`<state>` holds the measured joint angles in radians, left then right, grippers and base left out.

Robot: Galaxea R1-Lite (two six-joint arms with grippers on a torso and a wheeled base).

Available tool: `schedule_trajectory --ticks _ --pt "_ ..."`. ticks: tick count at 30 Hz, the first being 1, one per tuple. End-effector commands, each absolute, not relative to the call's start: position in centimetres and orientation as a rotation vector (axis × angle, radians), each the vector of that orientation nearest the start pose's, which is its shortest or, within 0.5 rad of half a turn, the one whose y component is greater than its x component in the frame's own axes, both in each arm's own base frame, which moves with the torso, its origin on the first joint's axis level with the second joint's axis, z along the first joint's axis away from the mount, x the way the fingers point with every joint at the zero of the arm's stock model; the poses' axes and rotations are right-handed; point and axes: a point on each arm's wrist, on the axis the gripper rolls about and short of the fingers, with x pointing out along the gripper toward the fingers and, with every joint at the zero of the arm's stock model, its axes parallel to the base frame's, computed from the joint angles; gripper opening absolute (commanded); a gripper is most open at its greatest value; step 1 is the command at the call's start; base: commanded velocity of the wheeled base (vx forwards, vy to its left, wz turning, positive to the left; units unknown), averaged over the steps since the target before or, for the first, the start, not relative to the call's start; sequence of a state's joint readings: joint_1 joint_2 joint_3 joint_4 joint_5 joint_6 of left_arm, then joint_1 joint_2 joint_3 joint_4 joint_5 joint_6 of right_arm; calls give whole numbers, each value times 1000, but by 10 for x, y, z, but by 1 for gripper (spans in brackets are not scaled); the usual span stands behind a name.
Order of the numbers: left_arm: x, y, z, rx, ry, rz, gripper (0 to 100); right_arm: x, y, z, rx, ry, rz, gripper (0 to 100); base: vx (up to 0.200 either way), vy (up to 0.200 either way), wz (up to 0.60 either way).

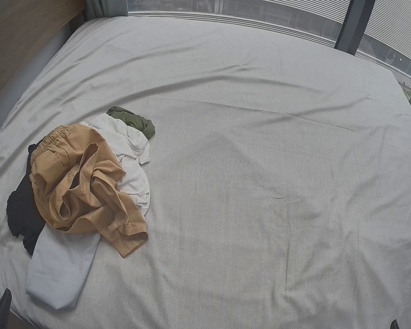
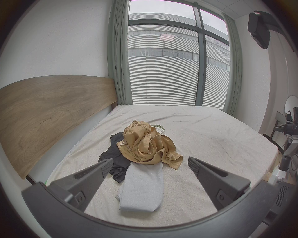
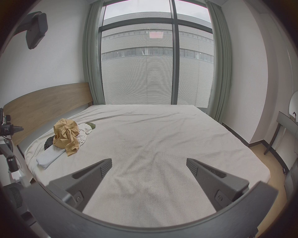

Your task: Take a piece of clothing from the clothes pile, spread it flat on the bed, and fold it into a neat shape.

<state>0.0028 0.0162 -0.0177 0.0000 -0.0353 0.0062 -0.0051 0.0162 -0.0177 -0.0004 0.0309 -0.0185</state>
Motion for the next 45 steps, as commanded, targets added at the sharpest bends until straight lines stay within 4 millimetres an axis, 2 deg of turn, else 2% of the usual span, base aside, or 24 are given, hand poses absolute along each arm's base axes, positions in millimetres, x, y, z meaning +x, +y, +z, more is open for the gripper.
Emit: schedule_trajectory --ticks 1,16,18,19,20,30,33,39,45 --pt "-23 -1 75 6 0 -32 100 -23 1 76 -20 -2 26 100 0 0 0" --pt "-23 -1 75 6 0 -32 100 -23 1 77 -32 -8 24 100 0 0 0" --pt "-23 -1 75 6 0 -34 100 -29 1 114 -35 -166 14 100 0 0 0" --pt "-23 -1 75 6 0 -32 100 -30 1 120 -37 -180 12 100 0 0 0" --pt "-23 -1 75 6 0 -32 100 -25 1 148 -37 -174 16 100 0 0 0" --pt "-23 -1 75 6 0 -32 100 -1 2 163 -25 -73 110 100 0 0 0" --pt "-23 -1 75 6 0 -32 100 8 3 183 19 -83 169 100 0 0 0" --pt "-23 -1 75 6 0 -32 100 31 6 204 118 -14 227 100 0 0 0" --pt "-23 -1 75 6 0 -34 100 46 11 209 163 34 302 100 0 0 0"
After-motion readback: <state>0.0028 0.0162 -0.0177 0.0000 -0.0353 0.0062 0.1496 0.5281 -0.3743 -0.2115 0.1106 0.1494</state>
